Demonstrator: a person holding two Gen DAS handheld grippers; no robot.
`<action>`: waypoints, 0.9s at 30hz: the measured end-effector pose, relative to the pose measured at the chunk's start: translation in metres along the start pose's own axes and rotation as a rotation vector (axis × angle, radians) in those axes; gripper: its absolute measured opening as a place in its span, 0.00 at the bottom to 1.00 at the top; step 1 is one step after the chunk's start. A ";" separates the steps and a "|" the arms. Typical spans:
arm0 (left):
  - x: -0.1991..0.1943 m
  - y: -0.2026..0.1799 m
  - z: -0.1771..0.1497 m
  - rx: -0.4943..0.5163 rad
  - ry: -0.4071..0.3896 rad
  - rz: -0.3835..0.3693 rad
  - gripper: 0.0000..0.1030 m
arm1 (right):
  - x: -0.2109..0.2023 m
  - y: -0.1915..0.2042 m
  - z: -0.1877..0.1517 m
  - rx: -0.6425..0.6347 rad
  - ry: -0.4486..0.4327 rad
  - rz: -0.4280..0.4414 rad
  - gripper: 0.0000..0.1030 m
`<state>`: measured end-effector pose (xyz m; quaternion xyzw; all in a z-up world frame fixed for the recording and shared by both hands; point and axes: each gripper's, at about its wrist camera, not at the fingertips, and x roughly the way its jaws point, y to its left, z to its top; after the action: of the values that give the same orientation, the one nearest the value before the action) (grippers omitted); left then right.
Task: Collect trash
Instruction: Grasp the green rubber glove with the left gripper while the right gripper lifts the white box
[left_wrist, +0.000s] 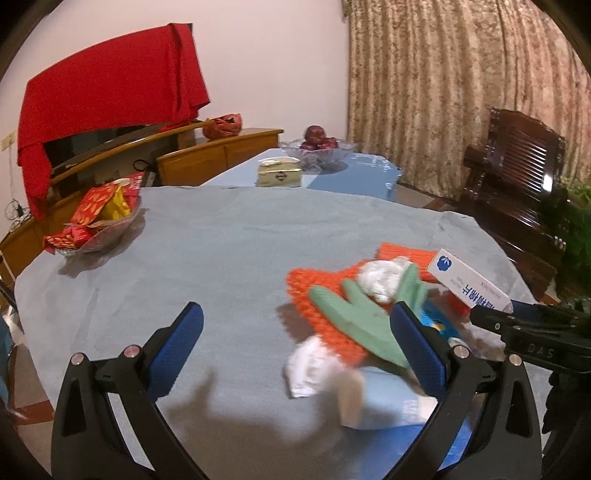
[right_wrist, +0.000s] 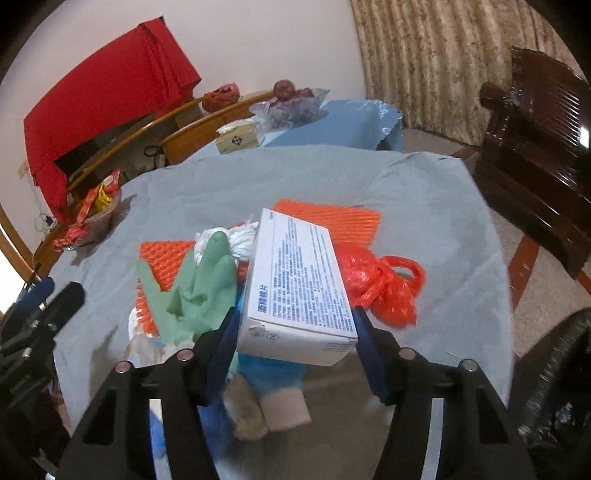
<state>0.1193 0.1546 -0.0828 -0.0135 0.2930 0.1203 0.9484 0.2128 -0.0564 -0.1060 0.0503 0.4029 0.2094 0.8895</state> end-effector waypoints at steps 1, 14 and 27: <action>-0.002 -0.006 -0.001 0.007 0.001 -0.014 0.95 | -0.004 -0.003 -0.001 0.007 -0.003 0.001 0.58; 0.002 -0.075 -0.023 0.096 0.068 -0.143 0.78 | -0.057 -0.041 -0.026 0.033 -0.030 -0.051 0.58; 0.019 -0.085 -0.031 0.143 0.107 -0.160 0.19 | -0.071 -0.053 -0.038 0.047 -0.043 -0.046 0.58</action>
<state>0.1377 0.0728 -0.1227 0.0245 0.3492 0.0223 0.9365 0.1606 -0.1366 -0.0963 0.0667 0.3896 0.1783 0.9011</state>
